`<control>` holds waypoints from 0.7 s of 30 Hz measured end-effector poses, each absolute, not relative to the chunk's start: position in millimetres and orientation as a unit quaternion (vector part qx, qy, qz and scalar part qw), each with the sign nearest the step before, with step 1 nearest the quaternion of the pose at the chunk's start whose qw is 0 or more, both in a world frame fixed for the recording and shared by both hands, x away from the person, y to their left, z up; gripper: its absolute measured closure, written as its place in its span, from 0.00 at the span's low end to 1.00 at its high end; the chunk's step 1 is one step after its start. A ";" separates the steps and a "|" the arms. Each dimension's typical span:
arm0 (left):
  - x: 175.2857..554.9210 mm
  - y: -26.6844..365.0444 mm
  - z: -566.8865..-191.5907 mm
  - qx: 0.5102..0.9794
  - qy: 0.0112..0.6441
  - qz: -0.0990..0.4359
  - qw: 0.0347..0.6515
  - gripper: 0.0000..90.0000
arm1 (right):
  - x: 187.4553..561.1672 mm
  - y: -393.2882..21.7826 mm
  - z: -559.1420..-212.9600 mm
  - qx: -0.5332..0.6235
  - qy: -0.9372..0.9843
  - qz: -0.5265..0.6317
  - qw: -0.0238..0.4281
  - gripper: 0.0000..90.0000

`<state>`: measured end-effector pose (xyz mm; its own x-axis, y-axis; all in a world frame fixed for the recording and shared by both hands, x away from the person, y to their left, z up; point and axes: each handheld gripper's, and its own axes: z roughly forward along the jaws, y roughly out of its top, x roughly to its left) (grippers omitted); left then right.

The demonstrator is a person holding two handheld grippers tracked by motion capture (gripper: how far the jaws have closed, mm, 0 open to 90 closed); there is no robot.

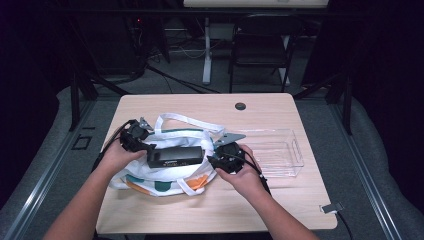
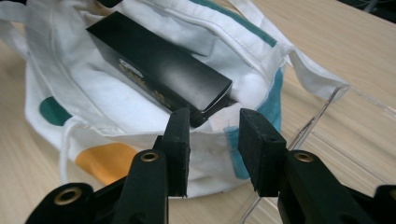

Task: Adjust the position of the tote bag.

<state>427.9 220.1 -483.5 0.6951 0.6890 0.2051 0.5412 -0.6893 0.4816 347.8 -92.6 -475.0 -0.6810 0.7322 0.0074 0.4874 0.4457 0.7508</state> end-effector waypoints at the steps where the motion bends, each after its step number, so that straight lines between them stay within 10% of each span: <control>1: 427.7 219.6 -483.7 0.901 0.341 0.187 0.192 0.52 | 346.5 -93.4 -474.4 0.365 0.837 0.376 0.157 0.71; 21: 421.5 204.0 -463.2 0.926 0.286 0.172 0.176 0.48 | 325.7 -116.8 -472.5 0.369 0.837 0.388 0.114 0.67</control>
<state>421.5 204.0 -463.2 0.7775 0.5898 0.2185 0.4684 -0.7748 0.4247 325.7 -116.8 -472.5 -0.7018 0.7059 0.0962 0.5298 0.4268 0.7329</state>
